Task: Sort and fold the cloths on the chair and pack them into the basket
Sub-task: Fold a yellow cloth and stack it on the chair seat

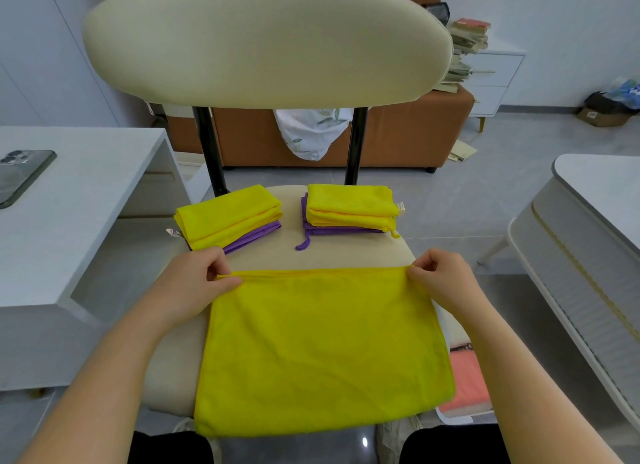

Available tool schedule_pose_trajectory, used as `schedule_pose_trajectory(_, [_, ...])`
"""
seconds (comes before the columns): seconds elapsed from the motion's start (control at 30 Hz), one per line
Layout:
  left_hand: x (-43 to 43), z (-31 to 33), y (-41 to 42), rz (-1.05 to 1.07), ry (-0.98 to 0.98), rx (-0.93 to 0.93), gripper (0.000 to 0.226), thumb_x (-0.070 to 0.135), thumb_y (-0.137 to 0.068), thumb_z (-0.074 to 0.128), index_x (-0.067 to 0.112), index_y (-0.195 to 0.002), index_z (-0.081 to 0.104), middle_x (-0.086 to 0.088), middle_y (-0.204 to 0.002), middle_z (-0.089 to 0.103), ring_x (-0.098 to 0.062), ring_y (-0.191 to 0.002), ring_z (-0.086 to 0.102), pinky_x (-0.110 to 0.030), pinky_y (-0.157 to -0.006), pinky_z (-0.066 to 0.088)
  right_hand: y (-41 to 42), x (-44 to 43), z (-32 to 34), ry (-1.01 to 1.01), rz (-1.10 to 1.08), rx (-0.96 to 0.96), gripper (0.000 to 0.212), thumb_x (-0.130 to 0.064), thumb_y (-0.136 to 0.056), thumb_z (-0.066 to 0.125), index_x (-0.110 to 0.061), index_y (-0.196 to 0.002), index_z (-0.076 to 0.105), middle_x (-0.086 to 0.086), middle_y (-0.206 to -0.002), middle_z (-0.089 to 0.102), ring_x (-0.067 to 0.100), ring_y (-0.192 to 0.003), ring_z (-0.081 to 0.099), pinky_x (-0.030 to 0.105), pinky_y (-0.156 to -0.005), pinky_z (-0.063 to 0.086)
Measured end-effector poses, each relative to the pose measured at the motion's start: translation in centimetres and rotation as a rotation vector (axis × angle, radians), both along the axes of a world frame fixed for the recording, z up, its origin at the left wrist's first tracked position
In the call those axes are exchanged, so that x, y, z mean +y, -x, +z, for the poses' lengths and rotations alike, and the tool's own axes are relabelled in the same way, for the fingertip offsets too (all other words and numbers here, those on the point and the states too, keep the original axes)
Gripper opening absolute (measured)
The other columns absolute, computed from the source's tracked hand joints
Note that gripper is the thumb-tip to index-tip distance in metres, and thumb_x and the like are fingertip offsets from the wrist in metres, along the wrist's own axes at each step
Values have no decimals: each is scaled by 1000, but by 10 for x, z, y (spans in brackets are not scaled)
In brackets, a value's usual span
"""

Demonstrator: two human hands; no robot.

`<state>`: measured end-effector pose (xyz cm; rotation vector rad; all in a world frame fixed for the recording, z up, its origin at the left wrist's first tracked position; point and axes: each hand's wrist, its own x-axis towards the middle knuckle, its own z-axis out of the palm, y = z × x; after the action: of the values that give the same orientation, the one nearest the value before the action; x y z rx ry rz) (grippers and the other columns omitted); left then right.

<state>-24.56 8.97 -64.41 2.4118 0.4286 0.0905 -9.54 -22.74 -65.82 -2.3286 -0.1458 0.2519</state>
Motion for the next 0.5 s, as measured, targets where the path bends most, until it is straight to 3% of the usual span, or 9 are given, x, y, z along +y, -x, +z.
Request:
schedule_pose_trajectory(0.4, [0,-4,-3,118,11,-21,20,23,-79,74,14,-73,57,-3,-73,56,-15,-68,50,-29,-56,36,1,2,-1,-22,-62,8,14,-6,-84,59,-14,-72,57,-1,-69,53,11,-63,45,23,-53,36])
schedule_pose_trajectory(0.5, [4,-7,-4,71,90,25,10,21,-83,70,25,-82,61,-1,-81,62,-18,-80,58,-29,-64,43,1,2,0,-83,-74,28,9,-10,-86,63,-16,-89,57,3,-80,59,15,-70,52,26,-59,41])
